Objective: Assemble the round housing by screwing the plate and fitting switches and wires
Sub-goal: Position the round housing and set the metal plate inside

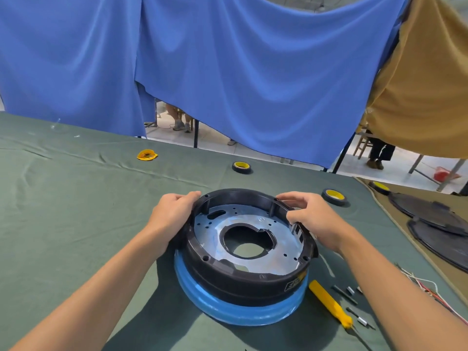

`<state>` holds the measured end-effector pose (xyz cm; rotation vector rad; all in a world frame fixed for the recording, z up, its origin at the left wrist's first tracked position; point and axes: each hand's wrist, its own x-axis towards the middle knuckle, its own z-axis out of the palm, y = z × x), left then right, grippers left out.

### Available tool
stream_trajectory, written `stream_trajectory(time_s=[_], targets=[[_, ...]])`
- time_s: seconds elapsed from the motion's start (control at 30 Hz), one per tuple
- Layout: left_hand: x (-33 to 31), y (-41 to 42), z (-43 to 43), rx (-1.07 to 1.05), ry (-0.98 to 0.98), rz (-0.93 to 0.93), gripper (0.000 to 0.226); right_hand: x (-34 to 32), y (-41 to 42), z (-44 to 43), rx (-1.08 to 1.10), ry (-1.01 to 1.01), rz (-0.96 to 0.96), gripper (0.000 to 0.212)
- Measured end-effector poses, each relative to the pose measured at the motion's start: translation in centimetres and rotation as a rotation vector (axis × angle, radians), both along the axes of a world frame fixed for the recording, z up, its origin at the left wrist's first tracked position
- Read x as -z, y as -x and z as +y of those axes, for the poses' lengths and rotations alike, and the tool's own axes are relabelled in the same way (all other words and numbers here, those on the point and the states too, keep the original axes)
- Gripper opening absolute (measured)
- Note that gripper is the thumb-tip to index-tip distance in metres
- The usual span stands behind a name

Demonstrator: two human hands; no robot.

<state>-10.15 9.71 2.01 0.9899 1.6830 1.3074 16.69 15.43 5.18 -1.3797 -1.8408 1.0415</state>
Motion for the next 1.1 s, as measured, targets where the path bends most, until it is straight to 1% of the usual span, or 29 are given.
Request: stream_trajectory(time_s=[0.03, 0.1, 0.23, 0.37, 0.5, 0.6, 0.73, 0.83, 1.1], targets=[[-0.1, 0.0, 0.1, 0.006, 0.001, 0.015, 0.06, 0.0, 0.1, 0.2, -0.002, 0.004, 0.01, 0.051], [-0.2, 0.2, 0.1, 0.021, -0.001, 0.038, 0.049, 0.1, 0.4, 0.4, -0.006, 0.004, 0.03, 0.05], [-0.3, 0.6, -0.2, 0.046, 0.006, 0.022, 0.035, 0.6, 0.8, 0.7, 0.015, -0.004, 0.077, 0.049], [-0.4, 0.4, -0.4, 0.044, 0.004, 0.014, 0.035, 1.0, 1.1, 0.7, 0.048, -0.062, 0.082, 0.052], [-0.7, 0.4, -0.5, 0.046, 0.011, 0.002, 0.034, 0.7, 1.7, 0.7, 0.041, -0.055, 0.085, 0.052], [-0.7, 0.4, -0.4, 0.055, 0.016, 0.03, 0.035, 0.4, 1.8, 0.6, 0.043, -0.048, 0.073, 0.051], [-0.5, 0.3, 0.0, 0.058, 0.021, 0.093, 0.044, 0.3, 1.2, 0.7, 0.076, -0.033, 0.135, 0.05], [-0.5, 0.1, 0.3, 0.068, 0.008, 0.218, 0.027, 0.2, 0.9, 0.7, 0.078, -0.023, 0.171, 0.049], [-0.8, -0.3, 0.4, 0.074, -0.004, 0.305, 0.027, 0.4, 0.2, 0.7, 0.051, -0.011, 0.189, 0.049]])
